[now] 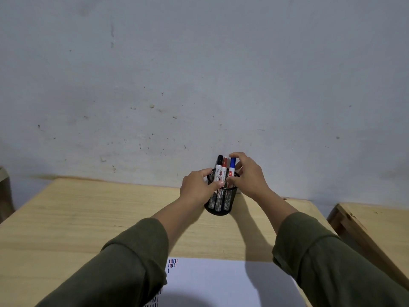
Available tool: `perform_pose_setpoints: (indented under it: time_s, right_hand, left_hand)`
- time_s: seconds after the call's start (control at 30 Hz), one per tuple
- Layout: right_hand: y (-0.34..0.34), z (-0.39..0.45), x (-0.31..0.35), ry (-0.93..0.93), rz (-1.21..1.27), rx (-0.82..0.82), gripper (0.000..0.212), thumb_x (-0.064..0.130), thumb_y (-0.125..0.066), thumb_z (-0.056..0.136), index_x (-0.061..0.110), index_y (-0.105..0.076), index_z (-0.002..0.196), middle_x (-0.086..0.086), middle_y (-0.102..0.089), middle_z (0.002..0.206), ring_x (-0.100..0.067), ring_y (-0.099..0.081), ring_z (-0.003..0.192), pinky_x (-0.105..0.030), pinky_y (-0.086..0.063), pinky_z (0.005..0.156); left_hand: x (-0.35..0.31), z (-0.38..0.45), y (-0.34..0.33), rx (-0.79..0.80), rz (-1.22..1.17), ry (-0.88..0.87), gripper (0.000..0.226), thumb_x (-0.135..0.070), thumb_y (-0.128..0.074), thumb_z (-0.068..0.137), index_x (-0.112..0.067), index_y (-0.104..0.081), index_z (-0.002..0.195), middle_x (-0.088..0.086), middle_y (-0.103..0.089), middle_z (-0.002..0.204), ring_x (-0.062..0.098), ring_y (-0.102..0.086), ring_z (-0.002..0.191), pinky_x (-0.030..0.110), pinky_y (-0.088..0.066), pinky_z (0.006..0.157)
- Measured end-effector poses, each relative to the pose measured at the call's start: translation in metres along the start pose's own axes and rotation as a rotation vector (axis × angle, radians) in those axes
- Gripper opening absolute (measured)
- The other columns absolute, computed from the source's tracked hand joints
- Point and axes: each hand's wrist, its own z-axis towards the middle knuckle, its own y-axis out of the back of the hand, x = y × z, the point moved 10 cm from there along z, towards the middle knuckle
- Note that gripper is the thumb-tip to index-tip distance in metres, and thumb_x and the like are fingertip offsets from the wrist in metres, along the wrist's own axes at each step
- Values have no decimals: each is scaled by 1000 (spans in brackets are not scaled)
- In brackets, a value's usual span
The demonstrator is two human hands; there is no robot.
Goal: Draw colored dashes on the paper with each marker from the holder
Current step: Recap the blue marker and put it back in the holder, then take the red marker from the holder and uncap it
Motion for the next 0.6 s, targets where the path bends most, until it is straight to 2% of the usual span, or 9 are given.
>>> perform_pose_setpoints:
  time_s: [0.23,0.4,0.53,0.6]
  right_hand:
    - [2,0,-1,25,-14,9,66,7,-70,79,32,-45,134,-2,-41,103,-14,-46,86,-12,-33,58]
    - [-6,5,-3,11,-44,55,60,8,-63,83,31,-45,136,-2,-37,105,-17,-44,93,-21,-37,71]
    - [-7,6,-3,13,-45,57,54,13,-61,86,29,-46,136,-1,-35,106,-17,-44,94,-14,-34,62]
    - [-4,6,-3,5,-31,25,49,19,-64,85,28,-50,132,0,-36,106,-16,-45,93,-18,-36,67]
  left_hand:
    - [1,1,-1,6,-2,-2,60,-35,-70,81,-20,-50,136,3,-54,139,22,-45,133,30,-37,103]
    - [3,3,-2,6,6,0,62,-36,-69,81,-19,-49,137,3,-53,140,22,-44,133,32,-37,105]
    - [3,3,-1,-1,10,0,60,-36,-70,80,-22,-51,135,3,-55,138,22,-45,132,32,-38,103]
    - [4,4,-1,-3,9,0,60,-38,-70,79,-22,-51,134,4,-56,138,22,-45,133,32,-38,104]
